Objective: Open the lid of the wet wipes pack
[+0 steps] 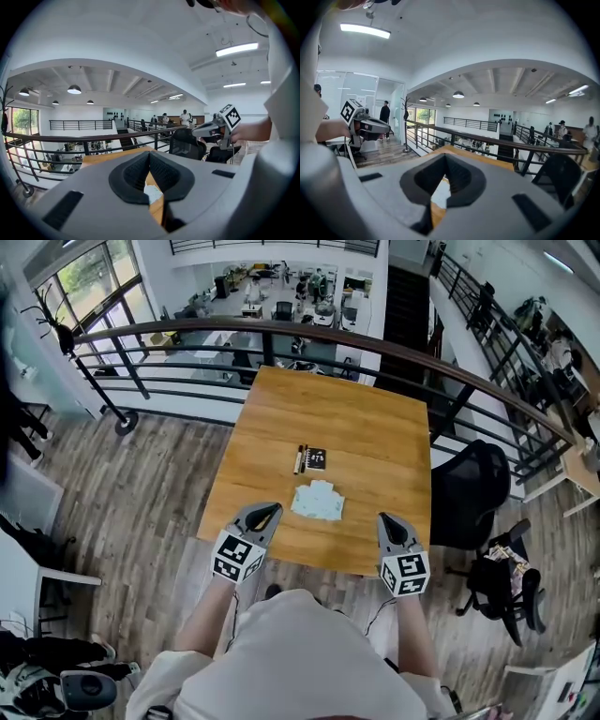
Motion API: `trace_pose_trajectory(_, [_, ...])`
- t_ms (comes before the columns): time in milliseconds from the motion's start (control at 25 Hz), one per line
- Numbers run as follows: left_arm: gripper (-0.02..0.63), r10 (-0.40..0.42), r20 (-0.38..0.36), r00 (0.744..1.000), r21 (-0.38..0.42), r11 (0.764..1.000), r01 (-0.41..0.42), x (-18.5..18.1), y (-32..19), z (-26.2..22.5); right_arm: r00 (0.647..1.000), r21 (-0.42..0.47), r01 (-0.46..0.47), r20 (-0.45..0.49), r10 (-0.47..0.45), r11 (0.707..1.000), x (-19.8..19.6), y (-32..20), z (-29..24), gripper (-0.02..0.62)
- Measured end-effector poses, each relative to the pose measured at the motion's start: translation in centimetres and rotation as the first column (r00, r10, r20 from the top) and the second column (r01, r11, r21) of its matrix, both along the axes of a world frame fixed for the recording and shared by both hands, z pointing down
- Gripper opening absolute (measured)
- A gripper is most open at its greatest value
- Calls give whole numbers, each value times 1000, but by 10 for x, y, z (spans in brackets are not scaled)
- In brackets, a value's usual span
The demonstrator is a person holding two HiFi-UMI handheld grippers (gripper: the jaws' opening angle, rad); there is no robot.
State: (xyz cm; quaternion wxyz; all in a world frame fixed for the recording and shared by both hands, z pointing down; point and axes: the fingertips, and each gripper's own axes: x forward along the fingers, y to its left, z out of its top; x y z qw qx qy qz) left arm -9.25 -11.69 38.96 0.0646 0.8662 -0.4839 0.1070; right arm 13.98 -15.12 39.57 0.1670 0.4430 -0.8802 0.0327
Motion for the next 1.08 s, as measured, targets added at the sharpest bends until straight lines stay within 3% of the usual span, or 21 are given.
trace_pose_trajectory(360, [-6,-13,-12,1000,8,1000,13,-5,-2,-5,999,16,-3,39,2,1000,-1,-2,-9,2])
trace_pose_trajectory(1080, [-6,-3,-21,1000,15,1000,3,-6,-11,-6,1000,37,1,30,-2,999,-6,-7,-15,2])
